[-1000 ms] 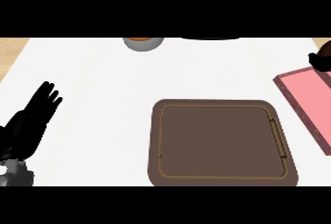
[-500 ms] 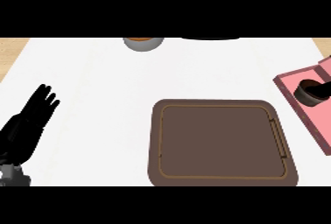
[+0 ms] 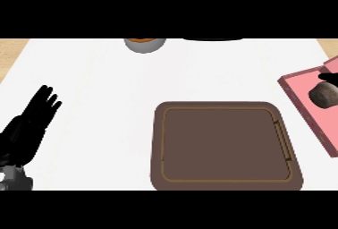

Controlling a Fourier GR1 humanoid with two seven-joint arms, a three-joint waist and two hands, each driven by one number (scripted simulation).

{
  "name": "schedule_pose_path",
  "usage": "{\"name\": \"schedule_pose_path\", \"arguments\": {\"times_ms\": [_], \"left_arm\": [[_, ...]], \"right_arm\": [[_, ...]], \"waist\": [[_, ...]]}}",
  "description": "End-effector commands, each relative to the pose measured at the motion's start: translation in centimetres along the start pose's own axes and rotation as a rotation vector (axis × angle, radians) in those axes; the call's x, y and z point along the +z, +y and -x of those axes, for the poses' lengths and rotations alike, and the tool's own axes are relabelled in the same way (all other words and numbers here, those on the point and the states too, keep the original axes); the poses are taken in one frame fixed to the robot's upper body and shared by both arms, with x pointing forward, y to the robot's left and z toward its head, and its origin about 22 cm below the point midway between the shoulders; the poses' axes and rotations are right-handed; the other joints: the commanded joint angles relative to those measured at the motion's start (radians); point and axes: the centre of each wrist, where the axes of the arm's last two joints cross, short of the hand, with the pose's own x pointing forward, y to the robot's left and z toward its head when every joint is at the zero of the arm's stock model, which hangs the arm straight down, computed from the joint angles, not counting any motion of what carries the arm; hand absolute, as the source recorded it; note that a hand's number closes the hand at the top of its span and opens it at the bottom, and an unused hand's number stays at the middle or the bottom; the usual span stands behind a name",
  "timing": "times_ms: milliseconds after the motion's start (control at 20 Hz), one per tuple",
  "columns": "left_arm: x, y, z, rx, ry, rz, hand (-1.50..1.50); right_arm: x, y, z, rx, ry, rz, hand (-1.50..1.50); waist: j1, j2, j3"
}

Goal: Pick the cupcake from the tray and place it in the cardboard box

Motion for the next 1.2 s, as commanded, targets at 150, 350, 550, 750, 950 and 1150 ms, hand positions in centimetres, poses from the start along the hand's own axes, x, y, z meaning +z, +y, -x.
{"name": "schedule_pose_path", "arguments": {"times_ms": [150, 350, 550, 750, 950, 1150], "left_arm": [[1.2, 0.3, 0.7, -0.008, 0.011, -0.005, 0.00], [0.7, -0.8, 0.4, -0.001, -0.002, -0.004, 0.00], [-0.1, -1.4, -0.8, 0.006, 0.007, 0.003, 0.00], [0.1, 1.1, 0.0, -0.013, -0.010, 0.004, 0.00], [0.1, -0.1, 1.1, -0.004, -0.001, -0.003, 0.00], [-1.0, -0.1, 1.1, -0.007, -0.005, 0.018, 0.00]], "right_arm": [[1.5, -3.5, 3.9, -0.292, 0.044, 0.168, -1.50], [0.8, -9.0, 6.1, -0.313, 0.079, 0.194, -1.50], [3.0, -11.8, 8.0, -0.374, 0.058, 0.186, -1.50], [3.3, -14.5, 10.7, -0.342, 0.027, 0.151, -1.50], [4.2, -16.1, 11.4, -0.392, 0.029, 0.153, -1.50], [3.5, -17.0, 14.2, -0.347, 0.035, 0.120, -1.50]], "waist": [[-0.009, -0.004, 0.000], [-0.005, -0.001, -0.001], [-0.010, -0.002, -0.001], [-0.003, 0.000, -0.001], [-0.002, 0.000, -0.001], [-0.001, 0.002, -0.001]]}}
